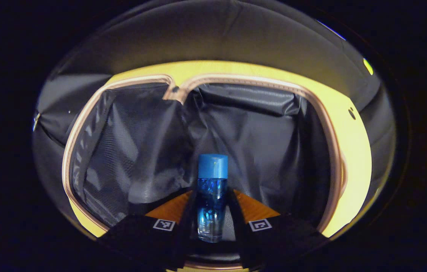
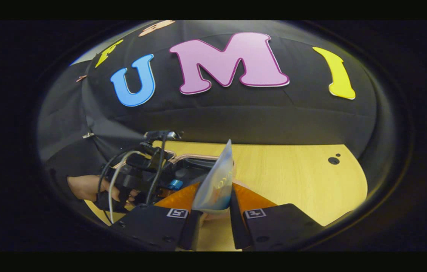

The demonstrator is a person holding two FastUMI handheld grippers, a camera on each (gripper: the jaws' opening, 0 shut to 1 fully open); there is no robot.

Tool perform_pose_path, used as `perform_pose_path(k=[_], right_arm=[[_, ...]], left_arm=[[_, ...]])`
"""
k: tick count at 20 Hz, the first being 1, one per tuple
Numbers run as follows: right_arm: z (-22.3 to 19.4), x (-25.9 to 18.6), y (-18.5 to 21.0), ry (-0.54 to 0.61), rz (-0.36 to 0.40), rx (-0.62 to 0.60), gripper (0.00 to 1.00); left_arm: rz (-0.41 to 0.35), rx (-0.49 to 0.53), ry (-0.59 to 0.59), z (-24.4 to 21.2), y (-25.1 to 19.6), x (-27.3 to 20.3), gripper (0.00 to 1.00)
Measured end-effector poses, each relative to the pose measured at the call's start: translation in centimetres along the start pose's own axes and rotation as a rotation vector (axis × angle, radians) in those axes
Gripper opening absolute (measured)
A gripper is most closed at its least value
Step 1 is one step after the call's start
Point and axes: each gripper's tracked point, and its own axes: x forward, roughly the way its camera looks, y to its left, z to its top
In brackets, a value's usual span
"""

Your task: First open the suitcase, pack the skin care products into it, and then close the suitcase.

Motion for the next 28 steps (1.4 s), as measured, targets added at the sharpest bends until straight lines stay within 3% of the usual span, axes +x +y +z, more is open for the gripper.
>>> perform_pose_path(k=[1, 2, 4, 8, 12, 16, 20, 21, 22, 23, 24, 25, 27, 28], right_arm=[[-0.3, 0.4, 0.4, 0.016, 0.004, 0.009, 0.39], [-0.7, 0.8, 1.0, 0.032, 0.007, 0.011, 0.39], [-1.7, 2.3, 2.5, 0.073, 0.023, 0.009, 0.39], [-5.6, 6.7, 4.8, 0.233, 0.014, -0.010, 0.39], [-9.2, 10.7, 6.9, 0.351, -0.007, 0.002, 0.39], [-13.3, 12.2, 7.7, 0.486, -0.058, 0.050, 0.39], [-14.9, 12.3, 8.2, 0.542, -0.077, 0.052, 0.40], [-15.4, 12.2, 8.7, 0.564, -0.076, 0.074, 0.34], [-15.6, 12.2, 8.6, 0.570, -0.082, 0.084, 0.43], [-15.2, 12.3, 8.5, 0.557, -0.088, 0.087, 0.44], [-15.3, 12.6, 8.5, 0.550, -0.092, 0.085, 0.57], [-14.8, 12.4, 8.7, 0.534, -0.090, 0.080, 0.50], [-14.0, 12.1, 8.7, 0.517, -0.087, 0.068, 0.78], [-13.7, 11.9, 8.9, 0.499, -0.081, 0.056, 0.81]], left_arm=[[-0.022, -0.013, -0.062, 1.0, 0.0, -1.4, 0.58], [-0.026, -0.019, -0.131, 2.0, 0.5, -3.1, 0.73], [-0.024, -0.021, -0.280, 4.0, 2.2, -7.3, 0.89], [0.041, -0.044, -0.425, 3.1, 6.9, -14.4, 0.92], [-0.040, -0.195, -0.449, 1.0, 9.2, -17.3, 0.95], [-0.099, -0.257, -0.426, -1.4, 11.5, -18.5, 0.95], [-0.088, -0.278, -0.433, -2.6, 14.3, -20.7, 0.94], [-0.076, -0.284, -0.439, -2.9, 15.2, -20.9, 0.94], [-0.071, -0.294, -0.442, -3.0, 15.8, -20.7, 0.94], [-0.066, -0.308, -0.442, -3.4, 16.4, -20.8, 0.94], [-0.060, -0.322, -0.440, -3.8, 17.1, -20.5, 0.94], [-0.047, -0.336, -0.437, -4.3, 17.9, -20.2, 0.94], [-0.010, -0.360, -0.433, -4.9, 20.0, -19.8, 0.94], [0.014, -0.366, -0.439, -4.9, 21.2, -19.5, 0.94]])
